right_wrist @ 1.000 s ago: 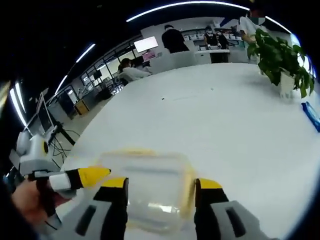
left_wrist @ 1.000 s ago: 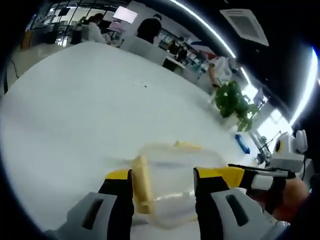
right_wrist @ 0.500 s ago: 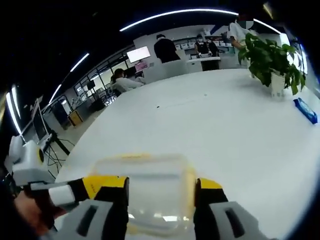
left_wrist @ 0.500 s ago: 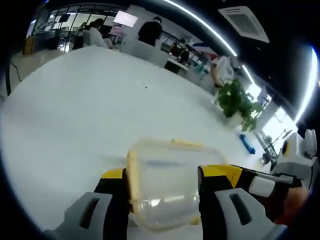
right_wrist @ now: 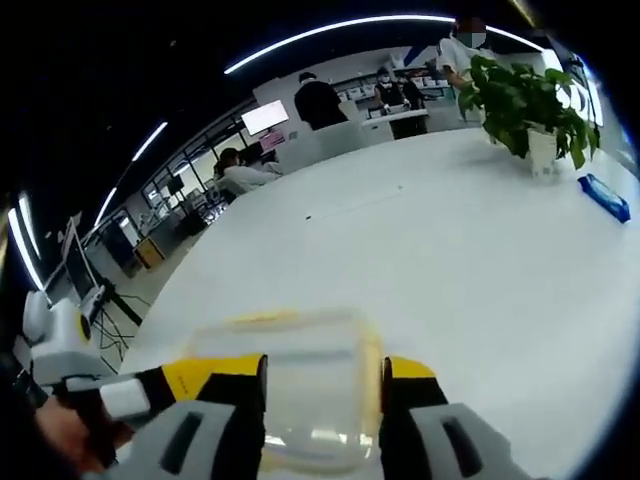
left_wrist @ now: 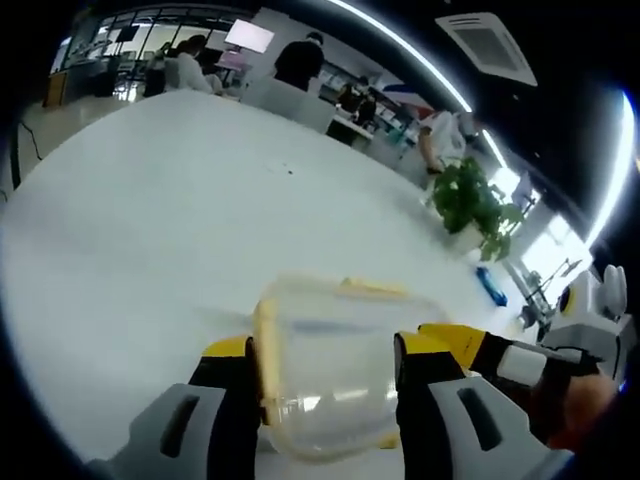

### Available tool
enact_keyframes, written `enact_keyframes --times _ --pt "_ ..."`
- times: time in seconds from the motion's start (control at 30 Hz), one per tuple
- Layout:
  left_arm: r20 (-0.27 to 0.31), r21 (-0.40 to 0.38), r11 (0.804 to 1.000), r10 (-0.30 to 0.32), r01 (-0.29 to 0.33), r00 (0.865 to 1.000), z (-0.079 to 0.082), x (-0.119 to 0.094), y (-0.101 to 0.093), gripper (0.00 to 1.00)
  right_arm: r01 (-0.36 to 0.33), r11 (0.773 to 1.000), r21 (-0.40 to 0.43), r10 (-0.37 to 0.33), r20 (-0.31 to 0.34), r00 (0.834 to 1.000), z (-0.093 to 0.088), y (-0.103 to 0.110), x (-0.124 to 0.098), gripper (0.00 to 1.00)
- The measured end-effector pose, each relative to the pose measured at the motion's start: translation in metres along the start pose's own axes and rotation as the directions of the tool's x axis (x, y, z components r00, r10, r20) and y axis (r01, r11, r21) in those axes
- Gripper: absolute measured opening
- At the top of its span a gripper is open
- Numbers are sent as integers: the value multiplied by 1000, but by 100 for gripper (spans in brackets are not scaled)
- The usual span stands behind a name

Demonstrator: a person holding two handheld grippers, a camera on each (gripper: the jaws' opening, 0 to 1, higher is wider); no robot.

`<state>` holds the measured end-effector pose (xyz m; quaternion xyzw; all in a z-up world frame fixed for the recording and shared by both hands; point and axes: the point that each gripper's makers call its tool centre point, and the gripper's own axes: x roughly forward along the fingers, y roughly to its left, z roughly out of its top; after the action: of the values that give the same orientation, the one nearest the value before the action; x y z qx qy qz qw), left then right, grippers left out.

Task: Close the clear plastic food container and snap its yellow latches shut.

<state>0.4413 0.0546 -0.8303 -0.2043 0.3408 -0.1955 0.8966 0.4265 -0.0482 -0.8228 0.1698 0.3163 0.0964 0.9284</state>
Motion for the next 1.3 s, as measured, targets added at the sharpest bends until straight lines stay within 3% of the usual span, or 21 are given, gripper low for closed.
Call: enact_keyframes --times 0.27,0.5,0.9,1.3 --pt "6 -8 1000 8 -8 1000 1 -6 10 53 -6 1000 -27 6 -1 1000 -2 9 4 43" --pt "17 -28 999 37 -37 999 6 -20 32 53 -46 998 -53 45 -21 999 -4 35 17 43" --pt "36 -48 997 66 -64 997 26 -35 75 53 -102 991 -88 98 -44 994 -8 79 42 42" --pt "46 -40 996 80 -78 996 53 -46 123 54 -133 983 -127 130 -26 991 -7 128 76 42"
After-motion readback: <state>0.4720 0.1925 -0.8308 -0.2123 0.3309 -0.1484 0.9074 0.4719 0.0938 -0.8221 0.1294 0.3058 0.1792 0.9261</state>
